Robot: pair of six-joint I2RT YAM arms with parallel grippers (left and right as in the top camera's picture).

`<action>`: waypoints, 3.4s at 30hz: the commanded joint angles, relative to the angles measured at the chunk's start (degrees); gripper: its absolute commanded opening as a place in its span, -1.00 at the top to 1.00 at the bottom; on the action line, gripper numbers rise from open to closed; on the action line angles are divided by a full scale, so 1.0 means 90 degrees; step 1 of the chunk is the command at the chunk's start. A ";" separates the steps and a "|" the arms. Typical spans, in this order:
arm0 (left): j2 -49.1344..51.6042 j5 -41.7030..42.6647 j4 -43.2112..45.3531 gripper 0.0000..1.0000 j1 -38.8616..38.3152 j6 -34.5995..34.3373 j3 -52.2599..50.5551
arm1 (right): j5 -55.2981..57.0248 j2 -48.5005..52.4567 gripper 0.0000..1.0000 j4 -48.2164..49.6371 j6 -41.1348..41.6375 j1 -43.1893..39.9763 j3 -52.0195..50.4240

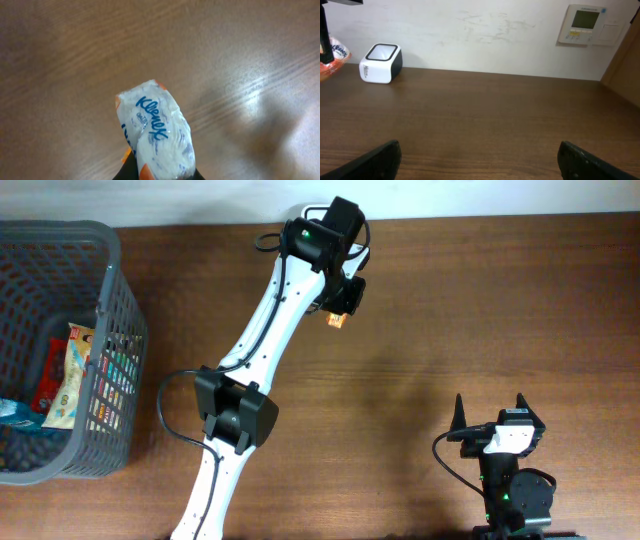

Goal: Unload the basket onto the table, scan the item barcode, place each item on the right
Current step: 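Grasp the orange tissue pack and place it near the scanner, then pick the green tissue pack from the basket, place beside orange pack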

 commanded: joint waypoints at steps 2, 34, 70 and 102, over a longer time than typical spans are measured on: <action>0.0104 -0.0296 0.0408 0.88 0.0024 -0.0015 0.0022 | 0.0053 -0.0036 -0.97 -0.0032 0.0005 0.0036 -0.0046; -0.3220 -0.0294 -0.1399 -0.99 0.5799 -0.0010 0.0753 | 0.0053 -0.0036 -0.97 -0.0032 0.0005 0.0036 -0.0046; -0.3288 0.0192 0.2431 1.00 0.6477 0.0267 -0.6487 | 0.0053 -0.0036 -0.97 -0.0032 0.0005 0.0036 -0.0046; 0.0199 -0.0104 0.3968 -0.56 -0.0325 0.0223 -0.1868 | 0.0053 -0.0036 -0.97 -0.0032 0.0005 0.0036 -0.0046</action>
